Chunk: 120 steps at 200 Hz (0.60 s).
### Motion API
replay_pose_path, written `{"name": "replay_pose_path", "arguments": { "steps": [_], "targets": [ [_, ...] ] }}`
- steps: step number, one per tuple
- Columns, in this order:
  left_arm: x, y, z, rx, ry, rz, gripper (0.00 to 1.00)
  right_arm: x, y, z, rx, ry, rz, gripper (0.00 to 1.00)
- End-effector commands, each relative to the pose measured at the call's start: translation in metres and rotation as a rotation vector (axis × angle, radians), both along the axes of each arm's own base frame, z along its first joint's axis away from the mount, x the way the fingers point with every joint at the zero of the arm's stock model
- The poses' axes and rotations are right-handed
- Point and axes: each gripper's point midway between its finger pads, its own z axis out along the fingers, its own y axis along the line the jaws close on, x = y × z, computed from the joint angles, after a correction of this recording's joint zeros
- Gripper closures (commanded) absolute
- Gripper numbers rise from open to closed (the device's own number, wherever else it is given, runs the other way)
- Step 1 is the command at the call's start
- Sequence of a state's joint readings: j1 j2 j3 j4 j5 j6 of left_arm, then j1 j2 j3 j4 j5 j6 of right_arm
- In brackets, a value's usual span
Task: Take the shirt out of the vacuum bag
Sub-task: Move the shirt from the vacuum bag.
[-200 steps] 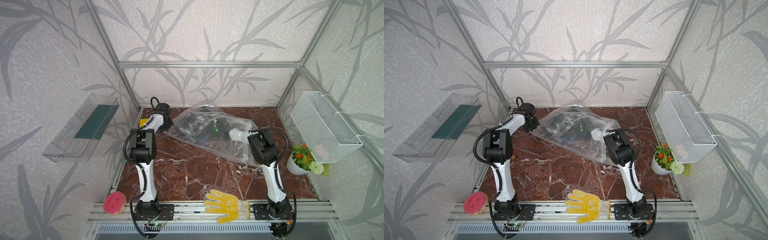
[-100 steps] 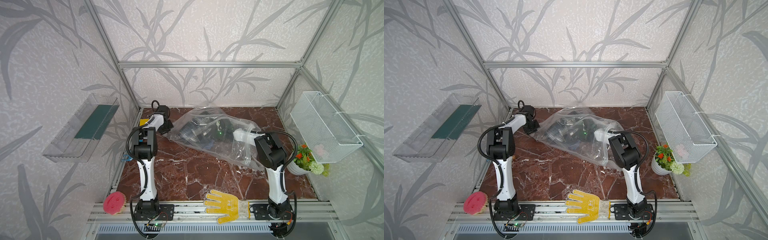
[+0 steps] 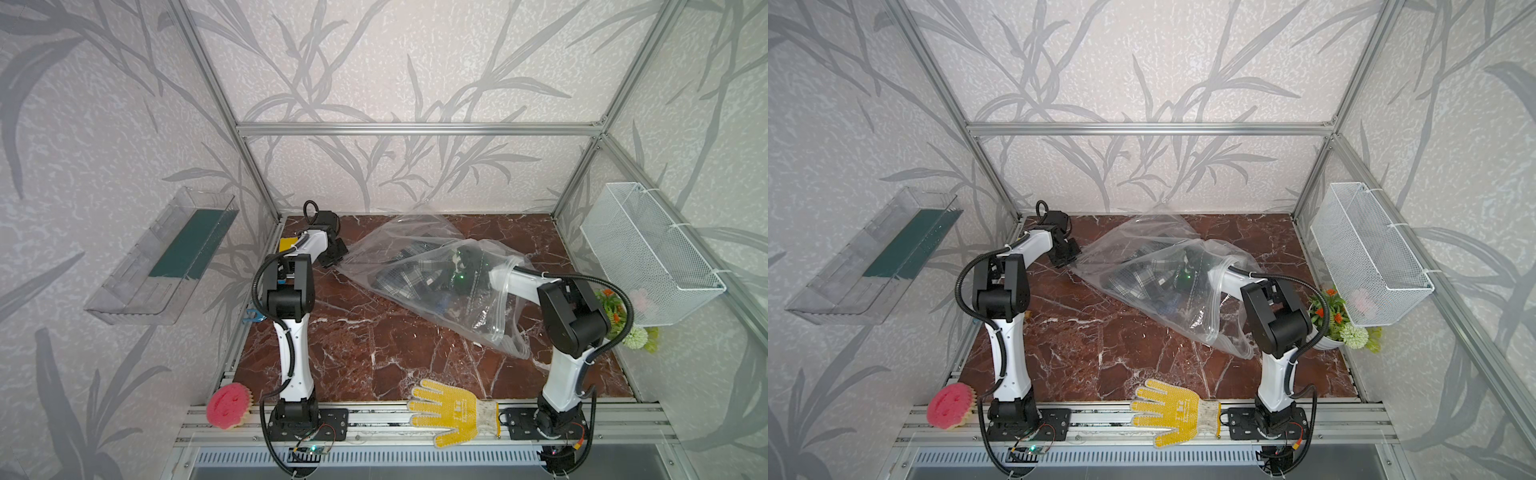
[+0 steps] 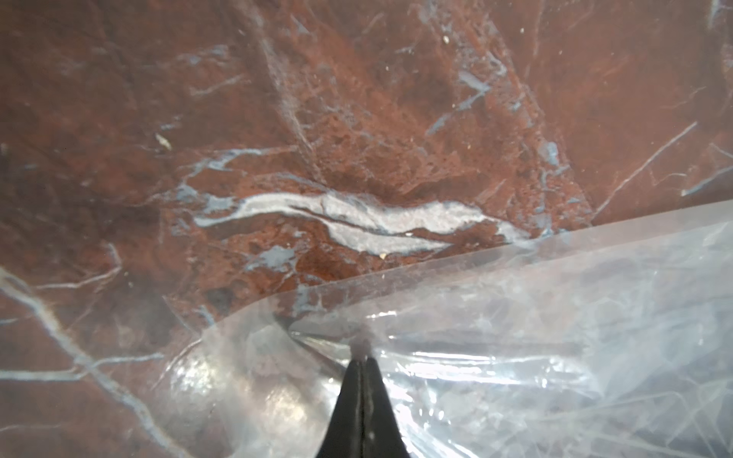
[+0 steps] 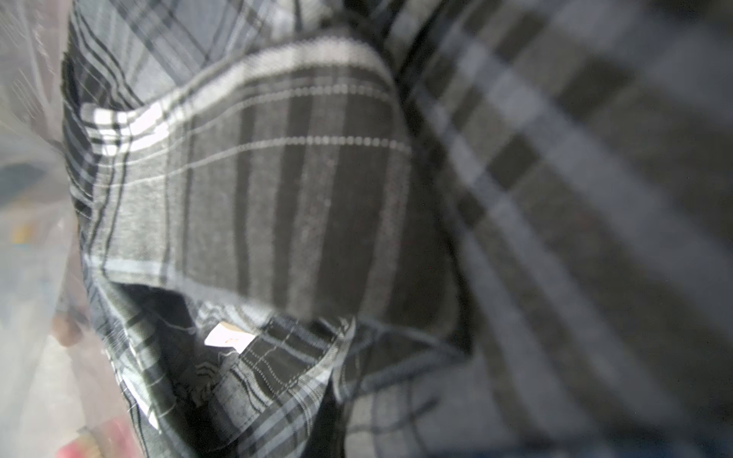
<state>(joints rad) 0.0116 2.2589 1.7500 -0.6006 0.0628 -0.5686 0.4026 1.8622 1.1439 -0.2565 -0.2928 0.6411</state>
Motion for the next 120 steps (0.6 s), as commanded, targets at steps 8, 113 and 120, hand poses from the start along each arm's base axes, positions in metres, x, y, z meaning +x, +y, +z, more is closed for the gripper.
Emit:
{"name": "replay_pose_path", "arguments": {
  "steps": [8,113,120],
  "targets": [
    [-0.025,0.004,-0.036,-0.012,0.116,0.025,1.0,-0.036,-0.044,0.008,-0.097,0.04,-0.007,1.0],
    [-0.024,0.002,-0.037,-0.024,0.11,0.013,1.0,-0.133,-0.146,0.02,-0.161,0.127,-0.312,1.0],
    [-0.024,0.002,-0.036,-0.026,0.109,0.012,1.0,-0.14,-0.15,0.019,-0.158,0.132,-0.339,1.0]
  ]
}}
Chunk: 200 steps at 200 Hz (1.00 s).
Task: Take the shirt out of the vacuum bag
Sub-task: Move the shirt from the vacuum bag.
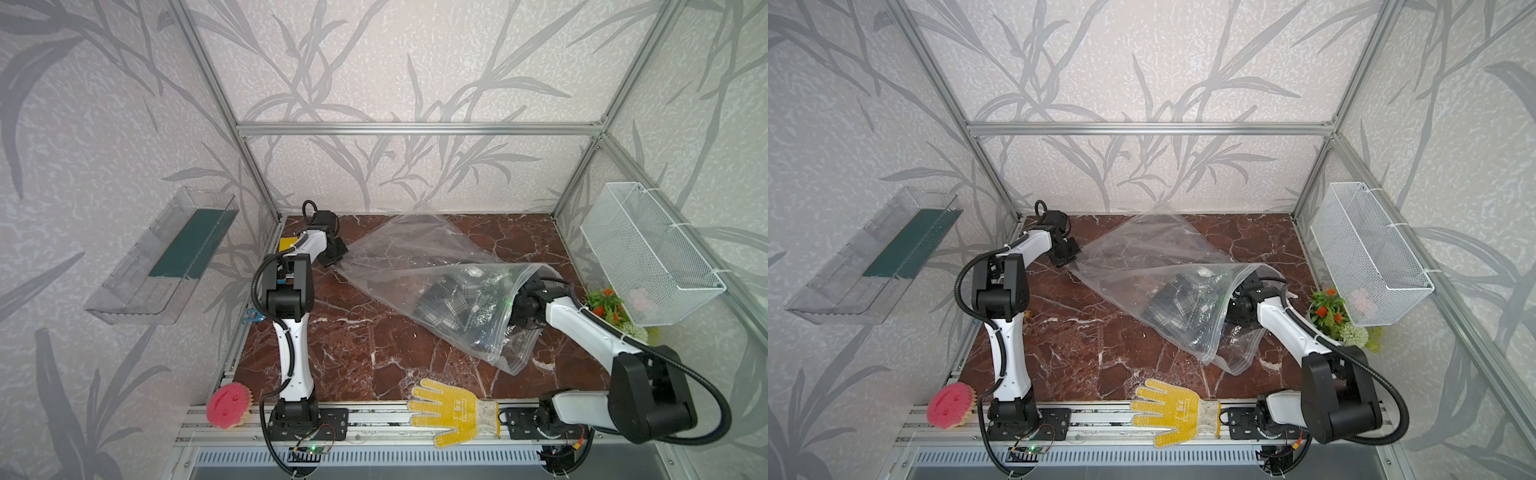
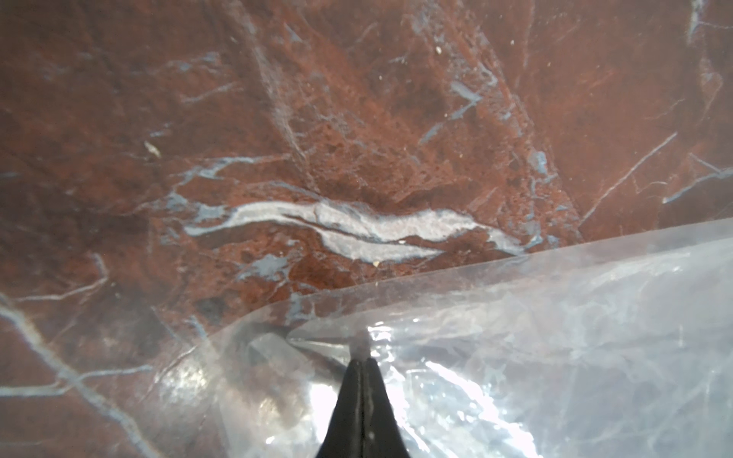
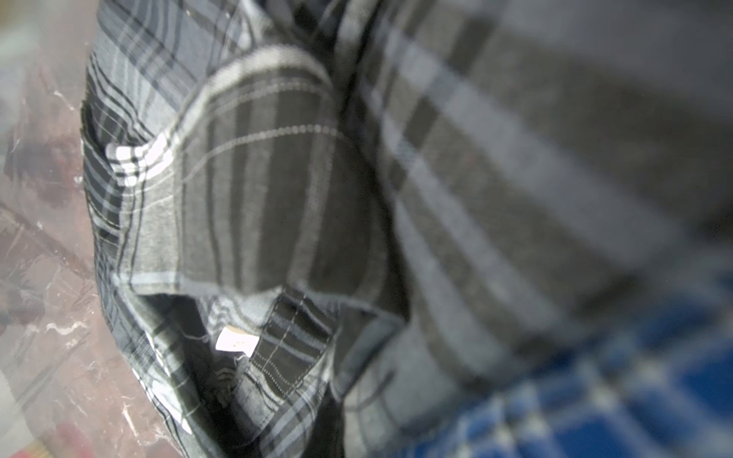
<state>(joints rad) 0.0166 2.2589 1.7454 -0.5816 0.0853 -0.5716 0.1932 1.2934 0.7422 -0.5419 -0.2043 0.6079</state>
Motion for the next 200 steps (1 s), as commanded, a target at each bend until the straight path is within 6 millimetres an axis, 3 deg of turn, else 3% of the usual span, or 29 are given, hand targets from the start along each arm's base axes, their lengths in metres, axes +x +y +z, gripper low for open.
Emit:
{"name": "replay_pose_path", "arguments": {
  "steps": [1,44,145,161,169,188,200],
  "targets": [
    [-0.027,0.003,-0.037,-0.005,0.125,0.012,1.0,-0.027,-0.022,-0.005,-0.035,0.053,-0.127,1.0],
    [-0.027,0.001,-0.037,-0.011,0.121,0.003,1.0,-0.057,-0.046,-0.009,-0.097,0.092,-0.221,1.0],
    [-0.026,0.002,-0.037,-0.028,0.113,0.005,1.0,-0.095,-0.062,-0.02,-0.142,0.127,-0.289,0.97],
    [-0.026,0.001,-0.037,-0.031,0.112,0.001,1.0,-0.094,-0.064,-0.02,-0.153,0.125,-0.286,0.89],
    [-0.025,0.001,-0.036,-0.03,0.108,0.0,1.0,-0.094,-0.065,-0.018,-0.16,0.122,-0.28,0.8],
    [-0.025,-0.001,-0.035,-0.038,0.102,-0.011,1.0,-0.095,-0.068,-0.011,-0.181,0.121,-0.275,0.49],
    [-0.024,-0.003,-0.032,-0.05,0.097,-0.021,0.97,-0.095,-0.071,-0.004,-0.194,0.109,-0.285,0.36]
  ]
}}
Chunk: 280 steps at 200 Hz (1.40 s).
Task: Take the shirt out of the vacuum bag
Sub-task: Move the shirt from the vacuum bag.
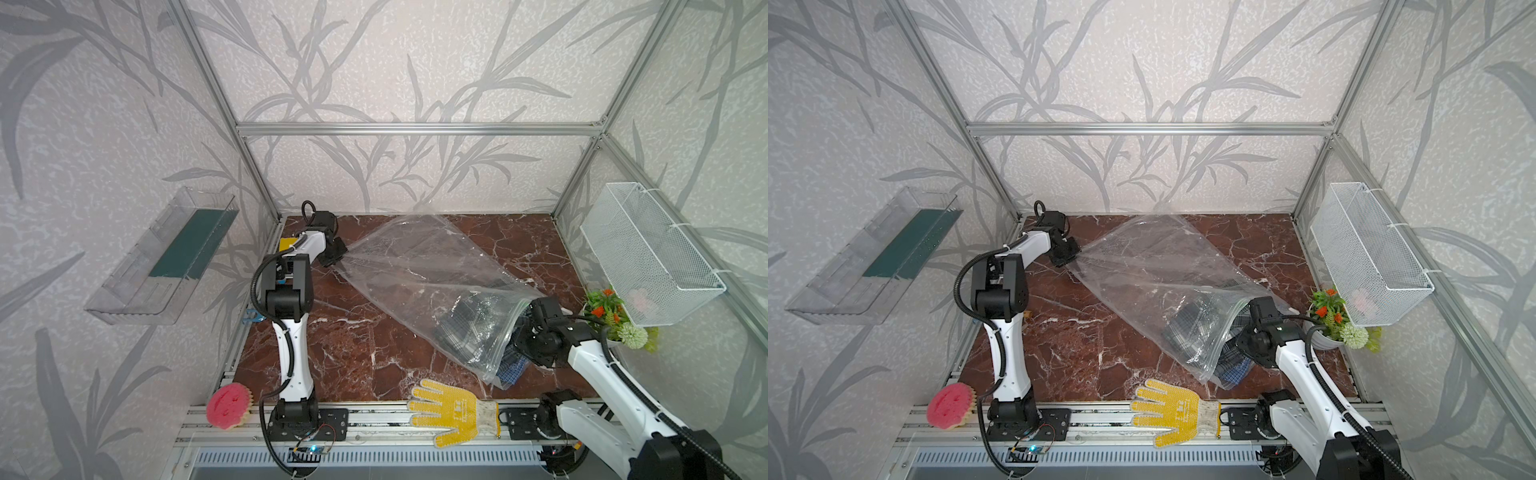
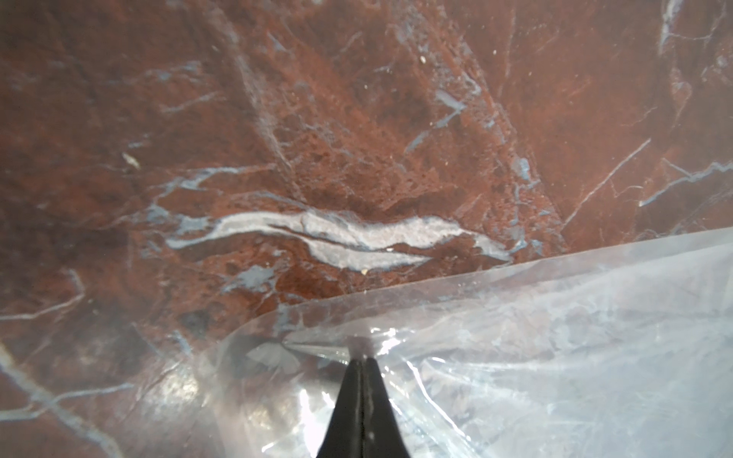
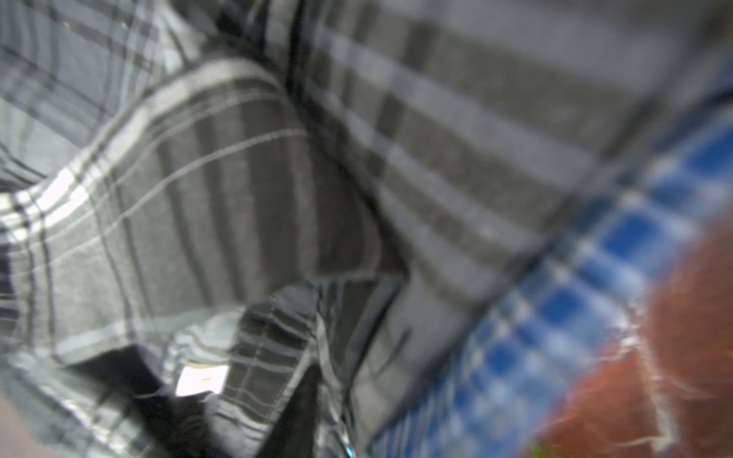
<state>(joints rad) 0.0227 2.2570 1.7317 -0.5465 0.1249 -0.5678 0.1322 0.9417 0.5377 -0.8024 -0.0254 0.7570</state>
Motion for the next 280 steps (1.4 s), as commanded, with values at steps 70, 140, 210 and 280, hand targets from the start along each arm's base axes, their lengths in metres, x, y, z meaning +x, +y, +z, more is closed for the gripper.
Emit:
{"name": "replay_pose_path", "arguments": {
  "steps": [70,140,210,280],
  "targets": [
    [-0.009,-0.024,0.089,-0.045,-0.108,-0.079,0.47,-0.006,-0.039,0.105,-0.132,-0.258,-0.179,0.19],
    [-0.078,-0.017,0.156,0.016,-0.199,-0.072,0.38,0.048,-0.016,0.175,-0.083,-0.452,-0.005,0.21],
    [-0.143,-0.028,0.075,-0.087,-0.016,-0.035,0.34,0.059,-0.012,0.107,-0.109,-0.28,0.064,0.23],
    [-0.143,-0.02,0.056,-0.101,-0.008,0.028,0.12,0.044,-0.061,0.059,-0.055,-0.215,-0.198,0.22]
  ]
}}
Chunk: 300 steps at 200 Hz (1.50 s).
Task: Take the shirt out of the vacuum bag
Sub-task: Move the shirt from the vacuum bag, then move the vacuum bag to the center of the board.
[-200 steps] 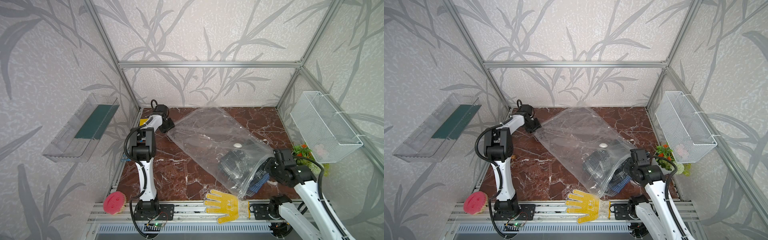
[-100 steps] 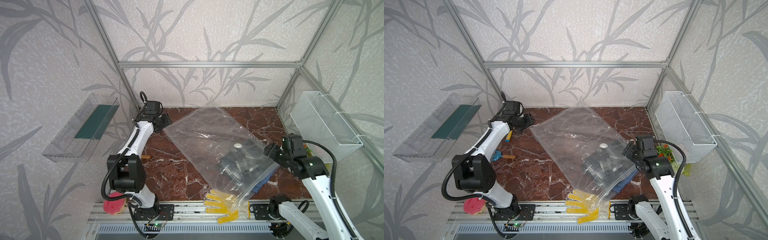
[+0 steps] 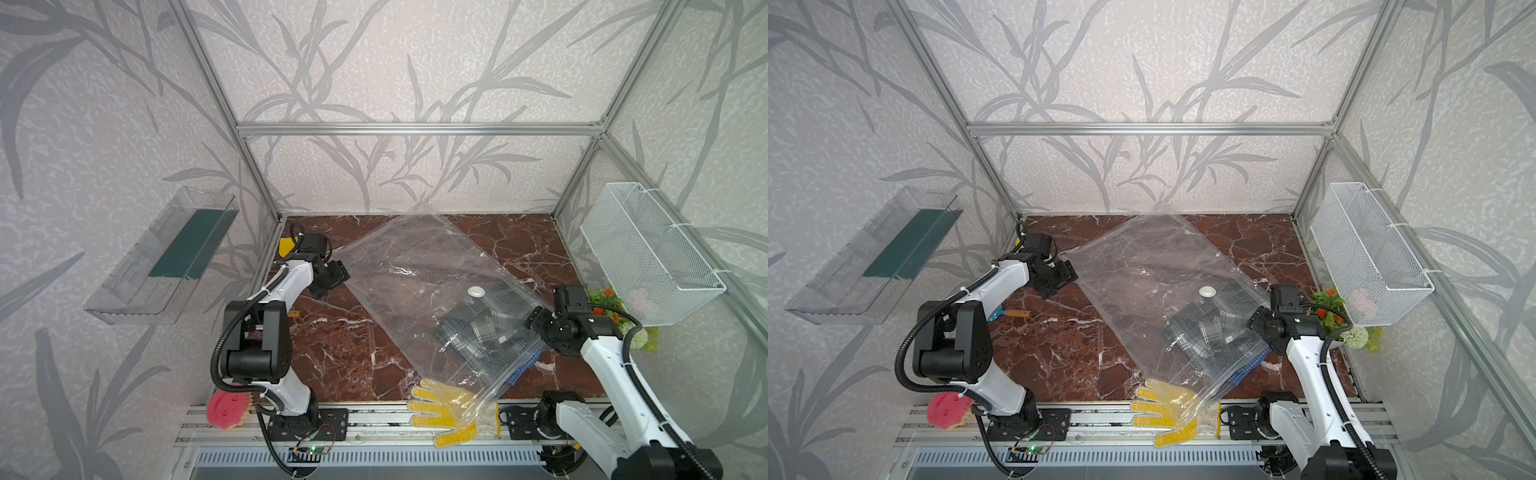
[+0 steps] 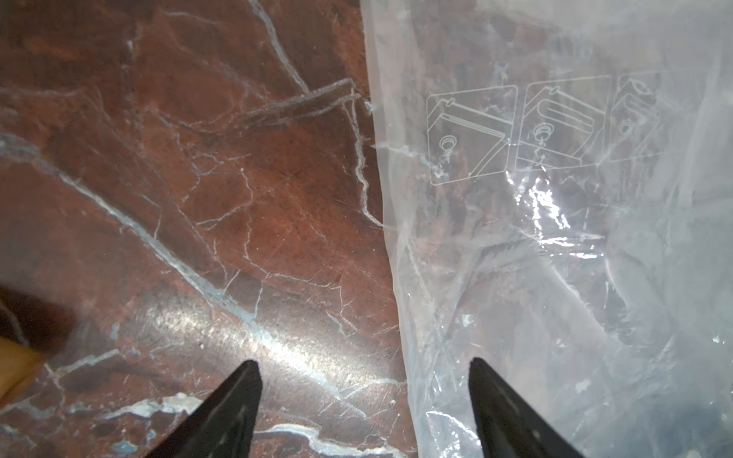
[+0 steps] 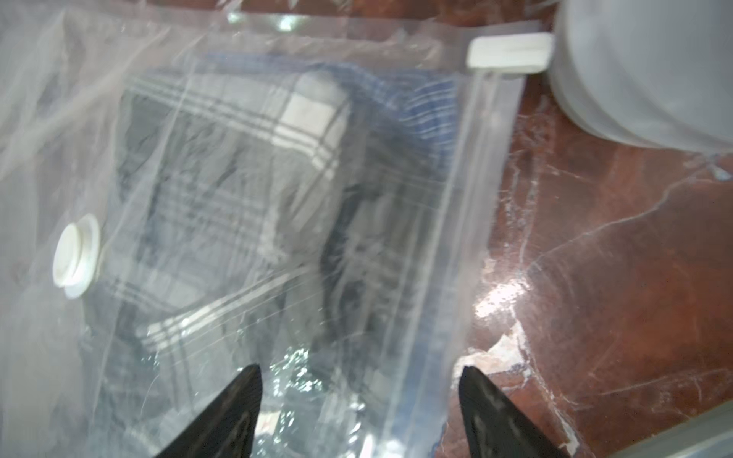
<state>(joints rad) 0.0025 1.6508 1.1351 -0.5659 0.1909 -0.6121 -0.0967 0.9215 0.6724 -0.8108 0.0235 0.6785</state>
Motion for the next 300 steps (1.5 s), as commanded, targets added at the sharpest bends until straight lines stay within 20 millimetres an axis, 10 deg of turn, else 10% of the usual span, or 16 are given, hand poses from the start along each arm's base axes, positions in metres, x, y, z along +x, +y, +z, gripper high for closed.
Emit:
{"name": "replay_pose_path", "arguments": {
  "steps": [1,91,159,192,300],
  "targets": [
    [0.006,0.002,-0.006,-0.026,-0.02,0.036,0.12,0.01,-0.008,0.01,0.011,-0.066,-0.022,0.22],
    [0.065,-0.009,-0.036,-0.079,-0.049,0.039,0.16,0.014,-0.007,-0.037,0.041,0.105,-0.012,0.2],
    [0.088,-0.029,-0.036,-0.106,-0.073,-0.018,0.63,0.018,0.004,-0.06,0.096,0.164,0.045,0.26],
    [0.095,-0.034,-0.014,-0.069,-0.109,-0.049,1.0,0.019,0.011,-0.068,0.105,0.183,0.066,0.31],
    [0.14,-0.023,0.086,0.074,-0.288,-0.146,1.0,0.087,0.077,-0.088,0.11,0.114,0.087,0.36]
  ]
}}
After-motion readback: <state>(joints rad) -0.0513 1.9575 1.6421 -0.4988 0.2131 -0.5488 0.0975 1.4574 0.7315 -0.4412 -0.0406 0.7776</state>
